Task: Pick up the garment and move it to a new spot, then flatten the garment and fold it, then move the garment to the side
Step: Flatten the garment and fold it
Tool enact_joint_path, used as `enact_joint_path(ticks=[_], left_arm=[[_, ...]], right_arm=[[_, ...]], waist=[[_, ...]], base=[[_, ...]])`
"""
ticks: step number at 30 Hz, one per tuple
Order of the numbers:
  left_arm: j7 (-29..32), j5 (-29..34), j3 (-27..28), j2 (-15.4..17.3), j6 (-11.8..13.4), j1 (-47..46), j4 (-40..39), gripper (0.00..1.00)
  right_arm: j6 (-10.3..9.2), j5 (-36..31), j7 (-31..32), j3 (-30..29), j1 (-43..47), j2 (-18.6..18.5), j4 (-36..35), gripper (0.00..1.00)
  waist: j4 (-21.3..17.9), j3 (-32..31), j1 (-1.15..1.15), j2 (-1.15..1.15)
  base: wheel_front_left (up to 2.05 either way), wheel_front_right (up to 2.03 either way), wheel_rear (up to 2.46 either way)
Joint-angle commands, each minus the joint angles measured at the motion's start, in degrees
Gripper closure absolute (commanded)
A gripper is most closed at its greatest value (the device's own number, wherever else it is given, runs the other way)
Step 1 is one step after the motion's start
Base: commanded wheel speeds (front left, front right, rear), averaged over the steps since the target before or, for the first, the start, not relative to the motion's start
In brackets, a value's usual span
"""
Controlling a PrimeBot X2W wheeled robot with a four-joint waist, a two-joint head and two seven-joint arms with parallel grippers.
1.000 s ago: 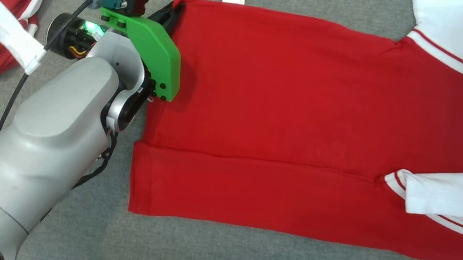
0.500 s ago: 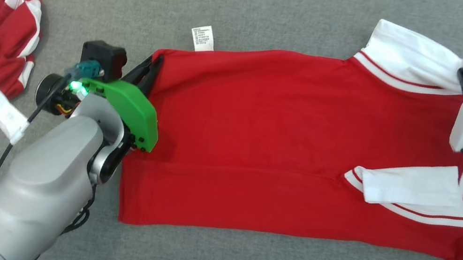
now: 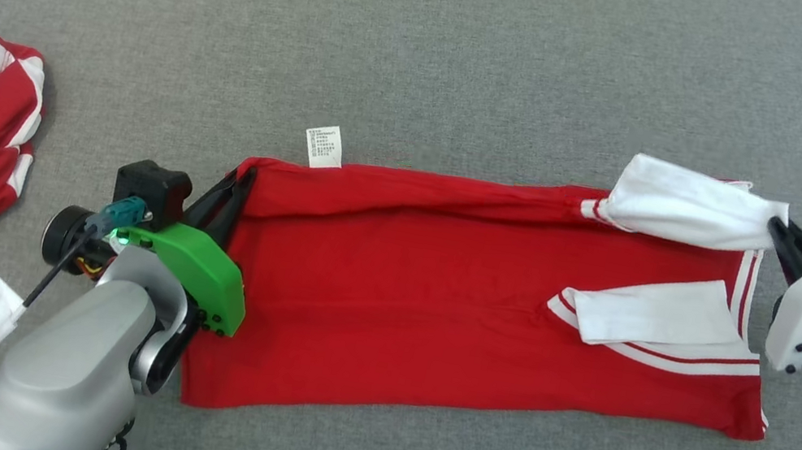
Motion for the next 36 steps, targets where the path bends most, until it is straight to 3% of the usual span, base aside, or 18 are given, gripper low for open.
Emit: enact_joint_path(ticks=[1, 12, 13, 14, 15, 20, 25, 36], left_arm=[[-0.4, 0.7, 0.5, 0.7, 0.0, 1.5, -0.5, 1.00], [-0.8, 2.7, 4.9, 0.7, 0.8, 7.9, -3.2, 0.97], [-0.8, 2.9, 5.1, 0.6, 0.7, 8.3, -3.3, 0.57], [-0.8, 2.9, 5.5, 0.5, 0.8, 8.5, -3.5, 0.20], [-0.8, 2.9, 5.8, 0.3, 0.8, 8.9, -3.6, 0.00], [-0.8, 3.5, 8.6, -0.3, 0.9, 11.3, -5.4, 0.00], [-0.8, 4.0, 15.9, -1.5, 0.2, 15.2, -9.6, 0.00], [-0.8, 15.4, 33.9, -6.5, -2.3, 24.0, -22.0, 0.00]], right_arm=[[-0.11, -0.7, 0.4, -0.6, 2.1, 0.2, -1.1, 1.00], [-0.11, -4.0, 4.8, -5.8, 13.6, 3.0, -10.5, 1.00], [-0.11, -4.2, 5.6, -6.1, 14.7, 3.3, -11.2, 0.58], [-0.11, -4.4, 6.1, -6.6, 15.4, 3.4, -11.8, 0.06], [-0.11, -4.8, 6.6, -7.1, 16.1, 3.6, -12.6, 0.00], [-0.11, -7.3, 8.3, -9.5, 19.5, 4.4, -15.4, 0.00], [-0.11, -8.0, 8.7, -13.3, 22.1, 6.6, -18.6, 0.00], [-0.09, -9.1, 12.9, -24.0, 24.4, 13.8, -20.1, 0.00]], waist=[[-0.6, -0.8, 0.00, 0.00], [-0.5, -2.3, 0.00, 0.00], [-0.5, -2.4, 0.00, 0.00], [-0.4, -2.5, 0.00, 0.00], [-0.3, -2.6, 0.00, 0.00], [-0.1, -3.4, 0.00, 0.00], [0.5, -4.7, 0.00, 0.00], [2.2, -7.8, 0.00, 0.00]], base=[[0.00, 0.00, 0.00], [0.00, 0.00, 0.00], [0.00, 0.00, 0.00], [0.00, 0.00, 0.00], [0.00, 0.00, 0.00], [0.00, 0.00, 0.00], [0.00, 0.00, 0.00], [0.00, 0.00, 0.00]])
